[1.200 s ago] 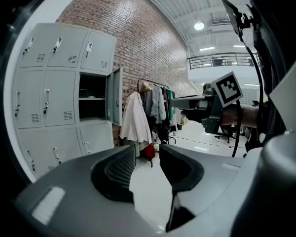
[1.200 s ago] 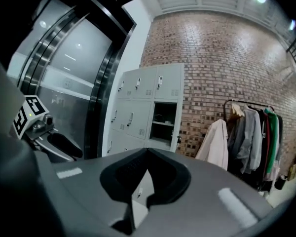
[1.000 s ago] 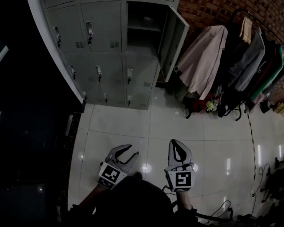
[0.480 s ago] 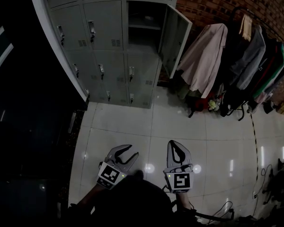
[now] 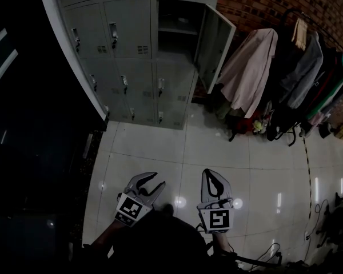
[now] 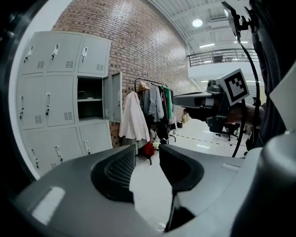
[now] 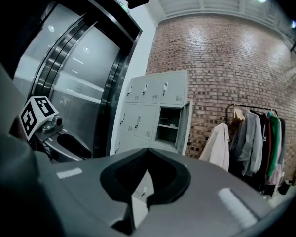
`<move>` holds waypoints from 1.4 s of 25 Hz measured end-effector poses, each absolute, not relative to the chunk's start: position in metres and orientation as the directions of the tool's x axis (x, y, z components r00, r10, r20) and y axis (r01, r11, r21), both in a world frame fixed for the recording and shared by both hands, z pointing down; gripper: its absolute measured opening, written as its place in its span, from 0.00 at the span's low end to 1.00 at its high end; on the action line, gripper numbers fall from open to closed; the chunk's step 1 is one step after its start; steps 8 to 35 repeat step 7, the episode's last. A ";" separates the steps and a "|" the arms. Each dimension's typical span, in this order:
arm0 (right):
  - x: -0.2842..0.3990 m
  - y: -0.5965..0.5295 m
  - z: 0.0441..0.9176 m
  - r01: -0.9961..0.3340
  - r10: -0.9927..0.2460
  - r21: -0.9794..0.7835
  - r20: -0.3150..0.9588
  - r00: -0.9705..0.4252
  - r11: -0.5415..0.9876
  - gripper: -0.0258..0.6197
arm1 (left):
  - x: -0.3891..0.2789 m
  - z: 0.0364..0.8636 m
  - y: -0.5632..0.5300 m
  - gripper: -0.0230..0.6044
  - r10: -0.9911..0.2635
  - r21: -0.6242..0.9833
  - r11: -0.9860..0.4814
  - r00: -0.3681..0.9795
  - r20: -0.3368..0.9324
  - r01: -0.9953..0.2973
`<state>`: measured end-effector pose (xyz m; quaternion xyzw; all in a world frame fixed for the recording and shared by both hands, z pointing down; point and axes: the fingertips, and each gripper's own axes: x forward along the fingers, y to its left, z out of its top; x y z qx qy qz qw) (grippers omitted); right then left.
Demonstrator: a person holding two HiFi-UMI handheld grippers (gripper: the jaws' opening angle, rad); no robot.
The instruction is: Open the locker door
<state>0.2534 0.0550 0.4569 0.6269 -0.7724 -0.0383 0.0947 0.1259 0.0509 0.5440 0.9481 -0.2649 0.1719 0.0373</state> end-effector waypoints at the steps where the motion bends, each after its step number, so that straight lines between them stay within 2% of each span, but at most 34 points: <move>1: 0.253 0.054 0.456 -0.962 -0.976 0.175 0.097 -0.196 0.211 0.04 | 0.126 0.544 0.050 0.30 -0.489 -0.021 -0.857 0.802 0.344 -0.514; 35: 0.254 0.047 0.450 -0.967 -0.980 0.168 0.084 -0.182 0.194 0.04 | 0.127 0.531 0.043 0.30 -0.481 -0.044 -0.867 0.813 0.328 -0.496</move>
